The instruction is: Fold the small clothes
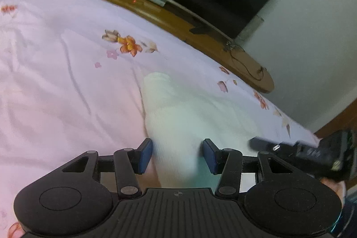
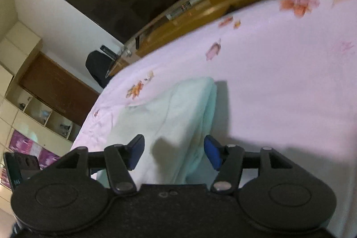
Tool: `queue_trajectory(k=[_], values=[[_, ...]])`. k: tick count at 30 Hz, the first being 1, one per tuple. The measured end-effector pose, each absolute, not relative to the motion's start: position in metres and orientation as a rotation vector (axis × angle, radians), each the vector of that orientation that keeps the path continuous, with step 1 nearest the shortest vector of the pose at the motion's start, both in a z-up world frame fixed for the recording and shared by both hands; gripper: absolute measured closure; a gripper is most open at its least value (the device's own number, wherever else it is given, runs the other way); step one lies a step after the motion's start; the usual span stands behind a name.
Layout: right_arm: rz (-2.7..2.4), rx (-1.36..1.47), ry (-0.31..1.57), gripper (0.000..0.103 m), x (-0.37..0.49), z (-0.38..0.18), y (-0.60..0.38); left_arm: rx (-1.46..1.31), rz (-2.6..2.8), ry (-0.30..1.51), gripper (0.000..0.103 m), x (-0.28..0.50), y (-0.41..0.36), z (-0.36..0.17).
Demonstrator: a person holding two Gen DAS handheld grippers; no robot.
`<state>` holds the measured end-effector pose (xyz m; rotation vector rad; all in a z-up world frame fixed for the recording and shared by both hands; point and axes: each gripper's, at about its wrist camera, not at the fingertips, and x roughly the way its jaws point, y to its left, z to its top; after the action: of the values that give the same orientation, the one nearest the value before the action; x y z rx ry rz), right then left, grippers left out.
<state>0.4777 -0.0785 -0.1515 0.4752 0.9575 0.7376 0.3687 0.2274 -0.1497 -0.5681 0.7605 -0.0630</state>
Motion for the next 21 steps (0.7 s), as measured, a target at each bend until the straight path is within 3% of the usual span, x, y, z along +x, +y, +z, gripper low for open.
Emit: queue_trajectory(k=[3,4,5,8,10,12,16,21], values=[[0.762,0.369,0.918,0.043,0.477,-0.158,-0.059,-0.589,-0.087,0.735,0.054,0.378,0.23,-0.16],[0.768,0.309,0.883,0.05,0.475,-0.155,-0.054,-0.575,-0.09,0.719,0.054,0.377,0.23,-0.163],[0.78,0.236,0.828,0.064,0.469,-0.151,-0.048,-0.546,-0.082,0.686,0.054,0.375,0.228,-0.163],[0.787,0.059,0.634,0.074,0.452,-0.137,-0.036,-0.433,-0.029,0.609,0.054,0.367,0.221,-0.163],[0.779,0.005,0.579,0.075,0.451,-0.131,-0.029,-0.438,-0.017,0.643,0.054,0.373,0.221,-0.17],[0.729,-0.057,0.681,0.07,0.468,-0.142,-0.014,-0.456,-0.008,0.658,0.054,0.376,0.221,-0.169],[0.687,-0.046,0.687,0.066,0.456,-0.127,-0.028,-0.372,0.047,0.672,0.036,0.356,0.206,-0.145],[0.724,-0.012,0.664,0.064,0.407,-0.1,-0.067,-0.301,0.034,0.688,0.035,0.305,0.18,-0.135]])
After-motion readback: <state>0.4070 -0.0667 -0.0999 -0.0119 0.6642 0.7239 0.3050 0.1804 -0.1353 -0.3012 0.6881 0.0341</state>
